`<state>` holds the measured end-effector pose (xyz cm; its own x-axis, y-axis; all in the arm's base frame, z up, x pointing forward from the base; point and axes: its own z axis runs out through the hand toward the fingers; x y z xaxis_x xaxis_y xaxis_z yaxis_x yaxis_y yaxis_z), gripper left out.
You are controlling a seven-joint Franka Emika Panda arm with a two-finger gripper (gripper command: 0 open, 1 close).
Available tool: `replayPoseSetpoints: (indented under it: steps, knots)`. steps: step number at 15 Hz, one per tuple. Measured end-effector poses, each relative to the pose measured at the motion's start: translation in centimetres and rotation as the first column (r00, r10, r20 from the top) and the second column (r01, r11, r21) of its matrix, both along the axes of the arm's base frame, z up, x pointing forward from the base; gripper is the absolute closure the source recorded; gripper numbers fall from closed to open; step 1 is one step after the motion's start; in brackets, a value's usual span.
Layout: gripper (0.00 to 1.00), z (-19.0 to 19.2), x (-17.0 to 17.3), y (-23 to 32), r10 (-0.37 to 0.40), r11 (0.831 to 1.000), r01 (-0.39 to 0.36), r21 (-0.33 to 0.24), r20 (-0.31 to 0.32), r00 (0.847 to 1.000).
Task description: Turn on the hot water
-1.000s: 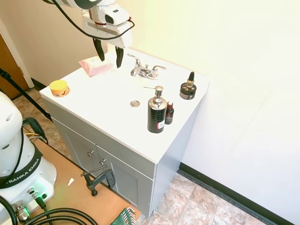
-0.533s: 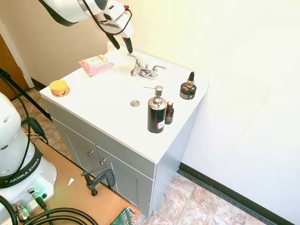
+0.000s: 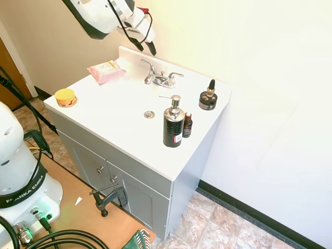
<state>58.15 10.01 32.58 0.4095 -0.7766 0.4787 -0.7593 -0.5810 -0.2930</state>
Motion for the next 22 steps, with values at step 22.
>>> replayPoseSetpoints:
  steps: [22]
  knots:
    - [0.00,-2.7,-1.0,-4.0,-0.125,0.987,0.090,-0.130,-0.295,0.947]
